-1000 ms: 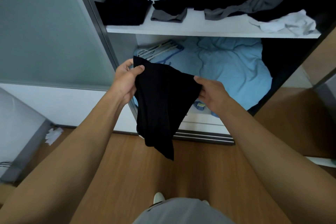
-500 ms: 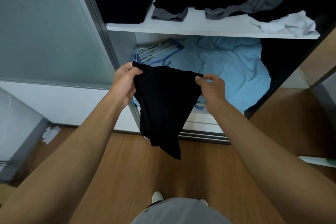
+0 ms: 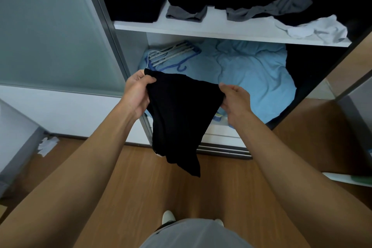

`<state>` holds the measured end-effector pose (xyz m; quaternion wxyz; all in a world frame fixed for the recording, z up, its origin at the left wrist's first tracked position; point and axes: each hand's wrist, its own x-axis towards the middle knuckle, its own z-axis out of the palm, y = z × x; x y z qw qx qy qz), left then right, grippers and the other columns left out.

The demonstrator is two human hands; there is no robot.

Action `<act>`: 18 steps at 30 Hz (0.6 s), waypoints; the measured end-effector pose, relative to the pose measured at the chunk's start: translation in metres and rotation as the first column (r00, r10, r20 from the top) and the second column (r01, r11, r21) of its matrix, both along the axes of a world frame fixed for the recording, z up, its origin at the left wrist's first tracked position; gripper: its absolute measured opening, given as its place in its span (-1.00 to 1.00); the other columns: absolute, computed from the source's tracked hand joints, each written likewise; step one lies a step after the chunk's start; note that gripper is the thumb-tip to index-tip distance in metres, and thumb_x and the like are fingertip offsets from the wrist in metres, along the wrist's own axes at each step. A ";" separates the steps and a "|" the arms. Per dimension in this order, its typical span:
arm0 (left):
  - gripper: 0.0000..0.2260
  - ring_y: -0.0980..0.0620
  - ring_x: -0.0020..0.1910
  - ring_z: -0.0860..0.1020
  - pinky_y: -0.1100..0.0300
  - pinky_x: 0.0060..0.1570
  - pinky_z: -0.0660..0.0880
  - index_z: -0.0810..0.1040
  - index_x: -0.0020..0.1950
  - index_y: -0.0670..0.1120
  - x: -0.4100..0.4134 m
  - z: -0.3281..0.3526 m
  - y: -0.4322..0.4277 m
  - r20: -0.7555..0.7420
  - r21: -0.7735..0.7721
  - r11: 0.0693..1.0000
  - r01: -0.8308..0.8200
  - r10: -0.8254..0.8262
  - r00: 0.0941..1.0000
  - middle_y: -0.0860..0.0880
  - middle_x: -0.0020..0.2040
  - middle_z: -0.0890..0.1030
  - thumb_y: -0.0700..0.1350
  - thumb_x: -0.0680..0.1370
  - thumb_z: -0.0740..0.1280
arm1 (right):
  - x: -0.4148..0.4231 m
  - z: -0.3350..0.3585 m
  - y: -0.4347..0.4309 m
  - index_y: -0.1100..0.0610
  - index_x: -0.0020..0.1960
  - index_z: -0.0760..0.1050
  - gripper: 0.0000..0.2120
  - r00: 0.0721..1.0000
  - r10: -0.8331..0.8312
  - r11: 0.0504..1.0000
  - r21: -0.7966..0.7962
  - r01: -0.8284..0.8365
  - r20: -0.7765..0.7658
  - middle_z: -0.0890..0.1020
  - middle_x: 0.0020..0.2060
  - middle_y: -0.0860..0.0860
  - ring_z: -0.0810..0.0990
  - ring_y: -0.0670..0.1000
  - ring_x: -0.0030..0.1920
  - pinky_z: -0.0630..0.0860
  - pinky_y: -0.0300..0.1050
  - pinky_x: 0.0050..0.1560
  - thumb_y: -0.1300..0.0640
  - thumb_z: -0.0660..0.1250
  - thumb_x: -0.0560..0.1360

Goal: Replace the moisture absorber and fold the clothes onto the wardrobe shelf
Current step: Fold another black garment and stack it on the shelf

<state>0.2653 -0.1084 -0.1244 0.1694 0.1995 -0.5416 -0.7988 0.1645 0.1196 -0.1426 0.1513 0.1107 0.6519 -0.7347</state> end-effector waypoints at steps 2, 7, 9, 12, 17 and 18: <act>-0.81 -0.01 -0.22 0.62 0.14 -0.19 0.61 0.52 -0.20 -0.11 -0.002 -0.001 0.001 -0.002 0.003 1.000 0.006 -0.006 1.000 -0.09 -0.21 0.63 -0.36 0.51 0.25 | -0.001 0.000 0.002 0.18 -0.05 0.57 -0.89 0.996 0.045 0.999 -0.019 -0.044 0.081 0.62 -0.16 0.14 0.58 0.11 -0.16 0.54 0.01 -0.15 0.14 0.43 0.50; -0.81 -0.01 -0.23 0.62 0.15 -0.22 0.61 0.51 -0.18 -0.12 -0.007 -0.002 0.004 -0.005 0.006 1.000 0.020 -0.020 1.000 -0.09 -0.21 0.63 -0.38 0.52 0.23 | -0.005 -0.003 0.006 0.17 -0.05 0.60 -0.93 0.985 0.099 0.993 -0.071 -0.090 0.142 0.71 -0.20 0.08 0.68 0.03 -0.21 0.64 -0.10 -0.10 0.18 0.43 0.50; -0.82 -0.01 -0.23 0.63 0.15 -0.24 0.60 0.50 -0.16 -0.13 -0.009 -0.003 0.004 -0.008 0.000 1.000 0.027 -0.027 1.000 -0.09 -0.21 0.65 -0.38 0.53 0.22 | -0.006 -0.002 0.008 0.13 -0.05 0.59 -0.94 0.980 0.146 0.987 -0.083 -0.135 0.137 0.69 -0.22 0.04 0.67 0.01 -0.24 0.60 -0.15 -0.22 0.16 0.43 0.50; -0.83 -0.02 -0.21 0.66 0.14 -0.22 0.61 0.49 -0.09 -0.16 -0.013 -0.002 0.006 -0.030 0.019 0.999 0.037 -0.036 0.999 -0.12 -0.17 0.67 -0.41 0.54 0.22 | -0.004 0.001 0.010 -0.01 0.06 0.60 -0.85 0.938 0.338 0.940 -0.065 -0.334 0.081 0.71 -0.11 -0.06 0.68 -0.03 -0.11 0.58 -0.15 -0.22 0.09 0.45 0.49; -0.80 -0.09 -0.09 0.69 0.08 -0.14 0.62 0.51 0.14 -0.16 -0.023 -0.004 0.005 -0.012 0.046 0.999 -0.011 0.012 1.000 -0.16 -0.04 0.70 -0.36 0.56 0.26 | 0.003 0.015 -0.003 0.02 -0.01 0.70 -0.74 0.915 0.386 0.920 -0.030 -0.391 -0.115 0.73 -0.19 -0.04 0.69 -0.09 -0.18 0.56 -0.27 -0.22 0.31 0.32 0.54; -0.80 -0.08 -0.07 0.69 0.07 -0.12 0.62 0.51 0.17 -0.15 -0.025 -0.006 0.002 0.005 0.045 0.998 -0.047 0.046 0.999 -0.14 -0.05 0.71 -0.33 0.57 0.28 | 0.002 0.020 -0.005 0.03 -0.05 0.71 -0.72 0.923 0.355 0.931 -0.029 -0.363 -0.149 0.73 -0.21 -0.02 0.69 -0.08 -0.20 0.57 -0.27 -0.21 0.33 0.29 0.54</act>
